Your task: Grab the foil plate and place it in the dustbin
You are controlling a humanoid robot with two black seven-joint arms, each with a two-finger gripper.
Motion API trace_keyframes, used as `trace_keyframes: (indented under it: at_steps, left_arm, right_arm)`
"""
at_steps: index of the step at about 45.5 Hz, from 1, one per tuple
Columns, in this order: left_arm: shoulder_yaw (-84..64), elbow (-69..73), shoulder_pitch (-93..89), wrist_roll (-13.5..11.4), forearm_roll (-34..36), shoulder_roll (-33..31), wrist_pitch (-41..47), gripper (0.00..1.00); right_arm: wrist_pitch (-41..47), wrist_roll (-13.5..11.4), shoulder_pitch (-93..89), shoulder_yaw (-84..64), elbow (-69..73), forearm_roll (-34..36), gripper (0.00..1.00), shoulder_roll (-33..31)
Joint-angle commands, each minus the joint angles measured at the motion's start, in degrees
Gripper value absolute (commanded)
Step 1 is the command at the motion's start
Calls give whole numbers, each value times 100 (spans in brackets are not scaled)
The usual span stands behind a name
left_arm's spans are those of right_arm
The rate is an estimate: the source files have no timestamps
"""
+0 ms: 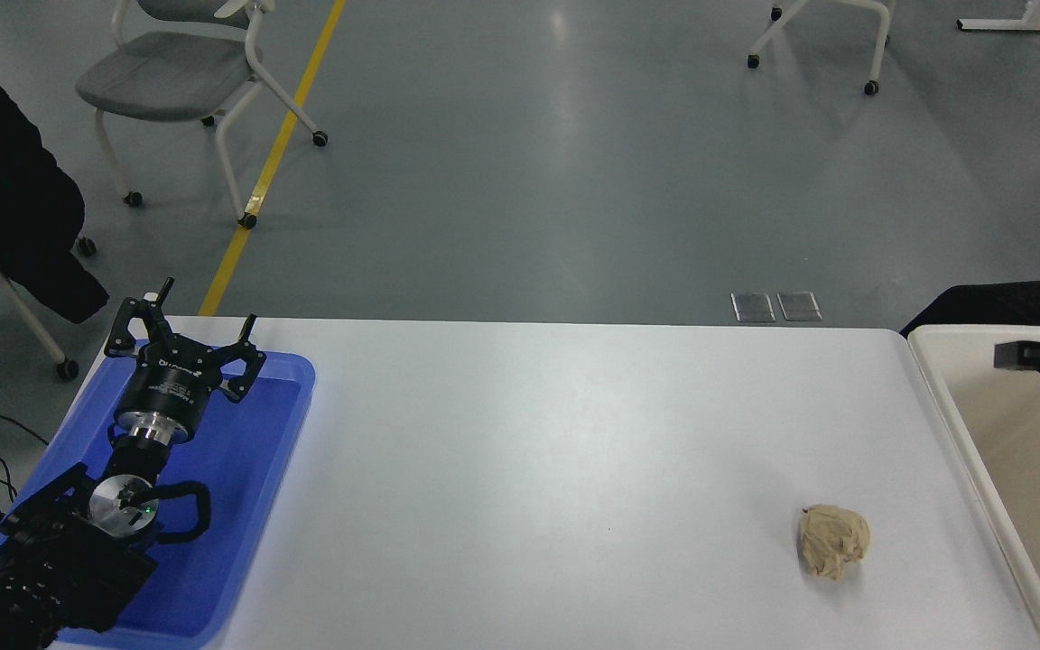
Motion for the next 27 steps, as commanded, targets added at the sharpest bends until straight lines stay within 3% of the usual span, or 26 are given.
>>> trace_keyframes:
  at_steps: [1, 12, 27]
  left_arm:
    - [0, 7, 7, -1, 0, -2, 0, 100]
    - [0, 6, 8, -10, 0, 7, 0, 100]
    - [0, 7, 16, -10, 0, 7, 0, 100]
  right_arm:
    - [818, -7, 2269, -1146, 2110, 436, 100, 232]
    - [1662, -16, 3316, -1498, 2910, 2527, 100, 1462]
    - [2155, -68, 3800, -1542, 2972, 3600, 100, 2508]
